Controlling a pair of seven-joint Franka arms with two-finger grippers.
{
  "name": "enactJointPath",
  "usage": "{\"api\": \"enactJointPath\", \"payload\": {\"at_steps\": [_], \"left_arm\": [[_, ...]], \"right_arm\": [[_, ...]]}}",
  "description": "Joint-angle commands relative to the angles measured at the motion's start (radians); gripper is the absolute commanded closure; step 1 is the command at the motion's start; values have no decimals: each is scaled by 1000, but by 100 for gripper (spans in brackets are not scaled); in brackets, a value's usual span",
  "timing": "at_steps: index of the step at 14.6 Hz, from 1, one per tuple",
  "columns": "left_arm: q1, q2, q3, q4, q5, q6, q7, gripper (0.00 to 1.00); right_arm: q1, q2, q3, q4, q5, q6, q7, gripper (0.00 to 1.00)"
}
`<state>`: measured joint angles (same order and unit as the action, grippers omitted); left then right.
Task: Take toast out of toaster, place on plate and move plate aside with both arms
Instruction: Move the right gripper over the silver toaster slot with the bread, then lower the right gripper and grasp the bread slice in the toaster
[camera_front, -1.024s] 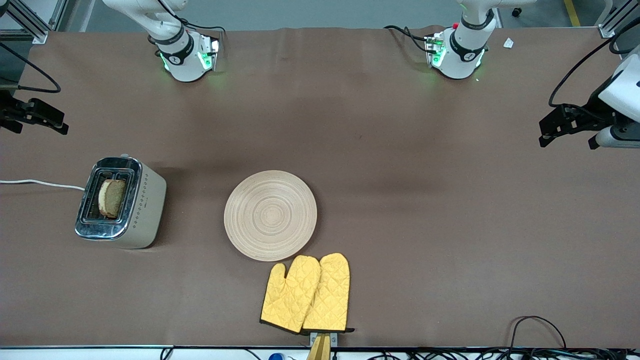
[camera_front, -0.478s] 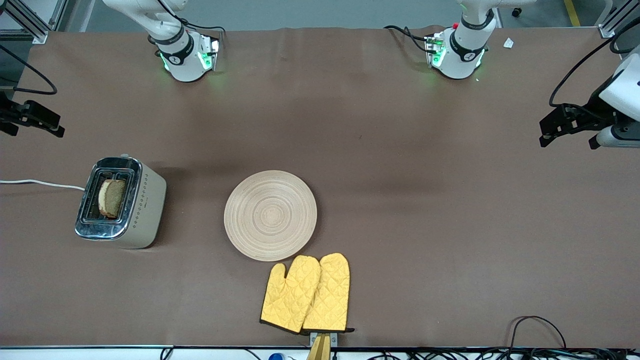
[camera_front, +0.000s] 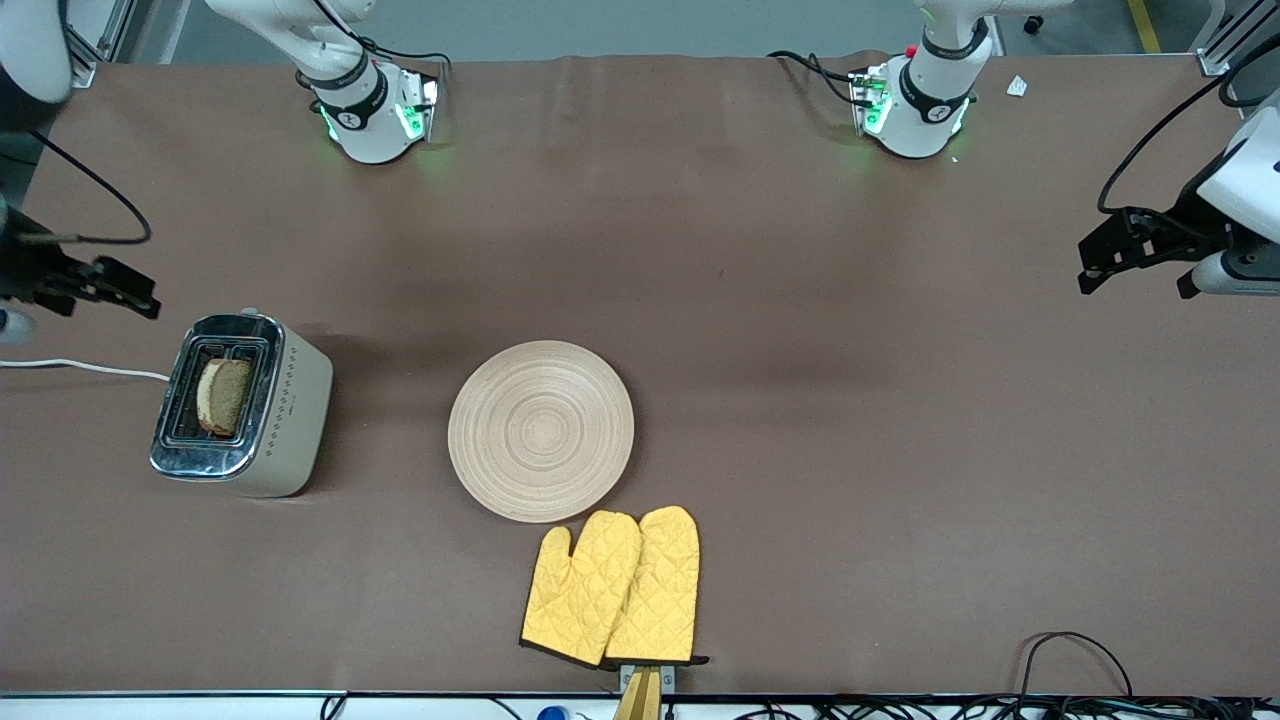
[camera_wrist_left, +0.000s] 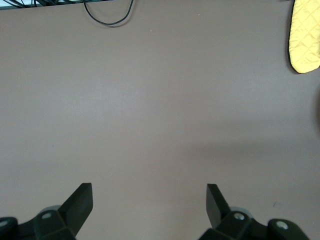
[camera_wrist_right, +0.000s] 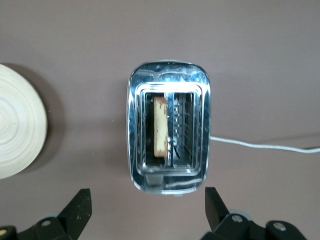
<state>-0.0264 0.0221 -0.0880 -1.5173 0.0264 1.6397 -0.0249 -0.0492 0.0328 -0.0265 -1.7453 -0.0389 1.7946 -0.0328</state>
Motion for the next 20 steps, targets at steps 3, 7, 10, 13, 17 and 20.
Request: {"api": "enactJointPath", "payload": {"at_steps": [3, 7, 10, 13, 17, 20], "left_arm": [[0, 5, -7, 17, 26, -4, -6, 0], [0, 5, -7, 17, 26, -4, -6, 0], [0, 5, -7, 17, 26, -4, -7, 0], [0, 5, -7, 17, 26, -4, -7, 0], [0, 5, -7, 17, 24, -4, -6, 0], [0, 5, -7, 17, 24, -4, -6, 0]], "right_arm": [[-15, 61, 5, -71, 22, 124, -12, 0], [-29, 128, 5, -134, 22, 265, -12, 0], [-37, 163, 5, -149, 22, 301, -13, 0], [-50, 170, 7, -190, 20, 339, -50, 23], [-57, 171, 7, -203, 22, 356, -62, 100], [-52, 171, 8, -197, 22, 350, -61, 100]]}}
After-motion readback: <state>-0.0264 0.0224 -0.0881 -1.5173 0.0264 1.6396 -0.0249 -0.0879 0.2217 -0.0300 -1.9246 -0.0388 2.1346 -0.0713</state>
